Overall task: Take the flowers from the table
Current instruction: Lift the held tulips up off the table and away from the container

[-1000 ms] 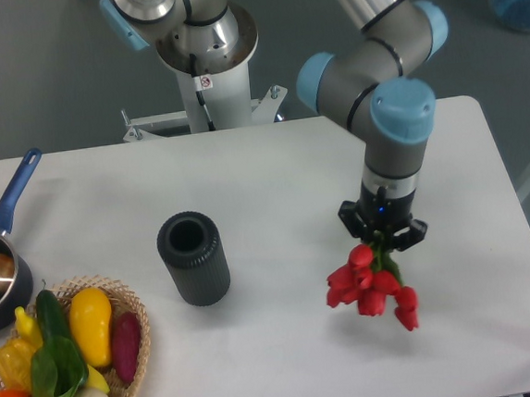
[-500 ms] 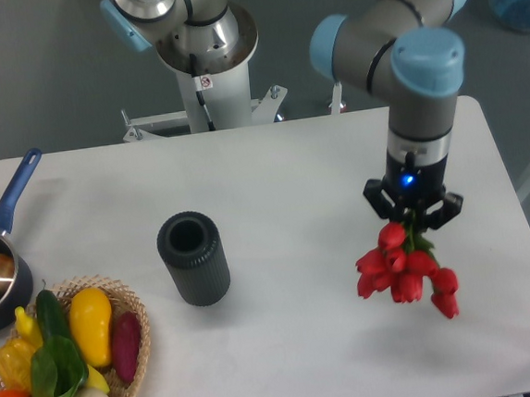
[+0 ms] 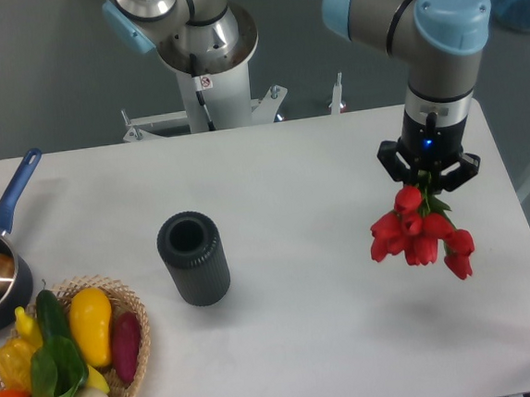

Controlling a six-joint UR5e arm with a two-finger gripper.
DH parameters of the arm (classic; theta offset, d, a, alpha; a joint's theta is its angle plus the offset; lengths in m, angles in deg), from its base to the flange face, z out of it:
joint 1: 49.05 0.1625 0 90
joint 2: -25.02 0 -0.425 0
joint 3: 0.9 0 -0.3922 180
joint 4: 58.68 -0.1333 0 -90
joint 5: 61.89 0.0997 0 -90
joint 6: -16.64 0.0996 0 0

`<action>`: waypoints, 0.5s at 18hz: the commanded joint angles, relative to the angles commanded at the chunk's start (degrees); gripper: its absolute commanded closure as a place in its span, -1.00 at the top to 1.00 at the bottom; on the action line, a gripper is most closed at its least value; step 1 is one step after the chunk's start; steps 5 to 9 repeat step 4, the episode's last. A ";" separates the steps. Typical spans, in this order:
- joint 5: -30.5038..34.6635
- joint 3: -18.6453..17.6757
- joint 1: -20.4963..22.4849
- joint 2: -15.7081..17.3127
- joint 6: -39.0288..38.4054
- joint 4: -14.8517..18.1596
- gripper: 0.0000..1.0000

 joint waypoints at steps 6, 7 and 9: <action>0.26 1.05 0.79 1.49 2.55 3.78 -1.00; 0.26 1.05 0.79 1.49 2.55 3.78 -1.00; 0.26 1.05 0.79 1.49 2.55 3.78 -1.00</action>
